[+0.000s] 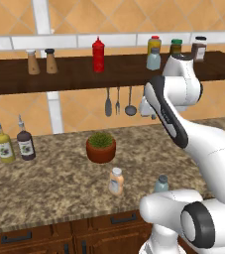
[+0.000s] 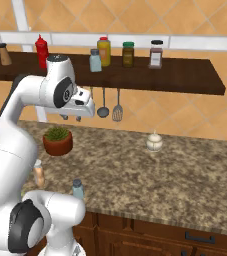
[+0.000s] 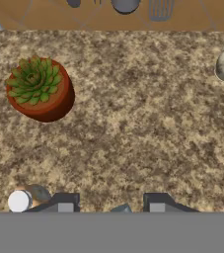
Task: Put the shaker and condiment bottle from the counter next to their counterparts in the cabinet.
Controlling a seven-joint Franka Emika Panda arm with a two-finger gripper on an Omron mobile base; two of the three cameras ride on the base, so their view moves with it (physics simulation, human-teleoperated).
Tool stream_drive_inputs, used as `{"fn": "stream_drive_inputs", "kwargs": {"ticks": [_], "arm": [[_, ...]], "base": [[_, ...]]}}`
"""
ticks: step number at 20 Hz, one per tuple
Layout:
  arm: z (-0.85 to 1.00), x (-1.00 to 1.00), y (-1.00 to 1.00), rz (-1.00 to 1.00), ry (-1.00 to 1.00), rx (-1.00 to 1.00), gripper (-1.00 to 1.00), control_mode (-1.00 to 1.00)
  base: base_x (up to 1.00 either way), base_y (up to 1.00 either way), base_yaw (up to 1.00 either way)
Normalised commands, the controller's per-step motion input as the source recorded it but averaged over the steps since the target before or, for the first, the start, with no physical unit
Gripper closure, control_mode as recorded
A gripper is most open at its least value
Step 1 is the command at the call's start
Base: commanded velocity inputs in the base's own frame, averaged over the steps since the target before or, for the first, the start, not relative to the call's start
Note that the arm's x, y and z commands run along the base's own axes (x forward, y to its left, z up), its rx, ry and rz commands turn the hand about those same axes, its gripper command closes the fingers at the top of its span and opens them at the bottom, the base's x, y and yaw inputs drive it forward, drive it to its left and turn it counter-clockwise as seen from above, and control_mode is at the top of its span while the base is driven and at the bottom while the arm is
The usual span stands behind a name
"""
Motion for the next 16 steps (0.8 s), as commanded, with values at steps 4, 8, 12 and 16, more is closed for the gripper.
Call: {"fn": "stream_drive_inputs", "kwargs": {"ticks": [4, 8, 12, 16], "arm": [[-0.23, -0.12, 0.17, 0.04, 0.01, 0.04, -1.0, -1.0], [-0.52, -0.86, 0.12, 0.23, -0.08, 0.15, -1.0, -1.0], [-0.36, -0.42, 0.41, 0.25, -0.01, 0.11, -1.0, -1.0], [-0.21, -0.23, 0.43, 0.18, -0.02, 0.1, -1.0, -1.0]], "base": [[0.0, 0.0, 0.0], [0.0, 0.0, 0.0], [0.0, 0.0, 0.0], [0.0, 0.0, 0.0]]}}
